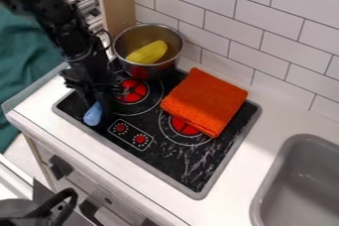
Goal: Move the spoon to the left buner
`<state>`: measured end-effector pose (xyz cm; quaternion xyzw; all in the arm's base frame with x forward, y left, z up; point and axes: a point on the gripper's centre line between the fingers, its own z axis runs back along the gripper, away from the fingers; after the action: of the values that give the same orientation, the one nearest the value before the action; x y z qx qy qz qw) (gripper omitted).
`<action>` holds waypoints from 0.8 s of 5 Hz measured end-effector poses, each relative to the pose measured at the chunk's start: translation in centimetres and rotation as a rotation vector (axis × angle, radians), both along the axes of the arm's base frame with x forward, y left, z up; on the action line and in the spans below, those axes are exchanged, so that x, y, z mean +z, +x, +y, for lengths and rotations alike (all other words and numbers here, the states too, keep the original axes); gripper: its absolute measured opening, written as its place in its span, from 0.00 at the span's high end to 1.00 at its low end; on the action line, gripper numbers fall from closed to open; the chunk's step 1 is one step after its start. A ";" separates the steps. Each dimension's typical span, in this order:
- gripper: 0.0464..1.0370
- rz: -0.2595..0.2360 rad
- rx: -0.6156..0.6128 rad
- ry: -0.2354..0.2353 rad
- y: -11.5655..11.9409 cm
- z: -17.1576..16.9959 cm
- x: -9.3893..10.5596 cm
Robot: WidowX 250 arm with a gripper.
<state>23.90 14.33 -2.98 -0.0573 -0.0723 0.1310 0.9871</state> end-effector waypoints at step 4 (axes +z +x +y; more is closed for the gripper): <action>0.08 -0.103 -0.146 0.108 2.1 -0.3 1.1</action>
<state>25.97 14.02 -1.89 -0.0160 -0.1255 0.0513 0.9906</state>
